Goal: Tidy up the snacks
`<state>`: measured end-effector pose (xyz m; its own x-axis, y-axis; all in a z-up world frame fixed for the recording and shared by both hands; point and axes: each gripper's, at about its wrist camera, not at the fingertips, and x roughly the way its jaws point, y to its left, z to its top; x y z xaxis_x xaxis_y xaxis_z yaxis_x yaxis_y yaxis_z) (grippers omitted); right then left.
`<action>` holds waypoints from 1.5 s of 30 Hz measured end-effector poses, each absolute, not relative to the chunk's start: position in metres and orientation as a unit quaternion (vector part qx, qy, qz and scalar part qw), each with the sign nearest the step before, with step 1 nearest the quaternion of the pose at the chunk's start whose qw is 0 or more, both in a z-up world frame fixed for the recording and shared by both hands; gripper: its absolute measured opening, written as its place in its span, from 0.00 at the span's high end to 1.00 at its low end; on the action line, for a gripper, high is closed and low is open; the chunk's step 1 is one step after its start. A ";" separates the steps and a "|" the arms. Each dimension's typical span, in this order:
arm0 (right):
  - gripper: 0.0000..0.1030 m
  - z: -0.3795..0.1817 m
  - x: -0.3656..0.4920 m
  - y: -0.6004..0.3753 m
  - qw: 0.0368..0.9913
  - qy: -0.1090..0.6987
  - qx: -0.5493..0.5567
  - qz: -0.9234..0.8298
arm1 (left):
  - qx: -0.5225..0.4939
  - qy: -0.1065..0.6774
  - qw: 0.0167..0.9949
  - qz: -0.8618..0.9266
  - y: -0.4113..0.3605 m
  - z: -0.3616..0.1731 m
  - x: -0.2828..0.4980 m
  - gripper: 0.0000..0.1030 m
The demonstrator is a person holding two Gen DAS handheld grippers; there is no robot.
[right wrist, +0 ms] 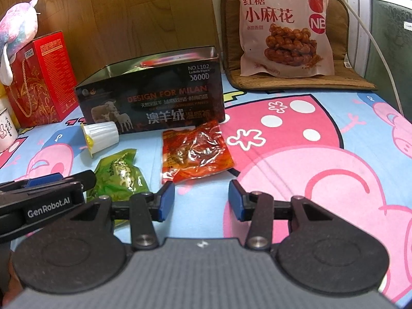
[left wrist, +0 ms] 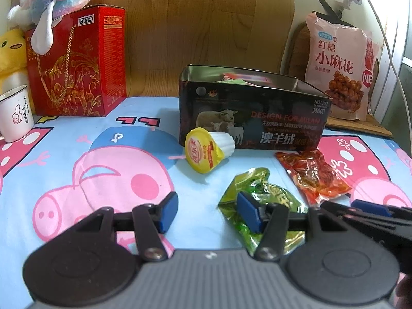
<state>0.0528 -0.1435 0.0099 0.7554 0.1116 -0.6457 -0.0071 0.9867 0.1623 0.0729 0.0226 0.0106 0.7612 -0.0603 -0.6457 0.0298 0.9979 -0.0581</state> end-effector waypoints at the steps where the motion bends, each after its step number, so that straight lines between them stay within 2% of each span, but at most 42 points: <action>1: 0.53 0.010 0.053 -0.143 0.934 0.348 0.074 0.031 | -0.022 0.345 0.938 -0.024 0.023 0.010 0.073 0.49; 45: 0.51 0.009 0.056 -0.143 0.936 0.345 0.067 0.024 | -0.022 0.347 0.937 -0.026 0.024 0.008 0.075 0.46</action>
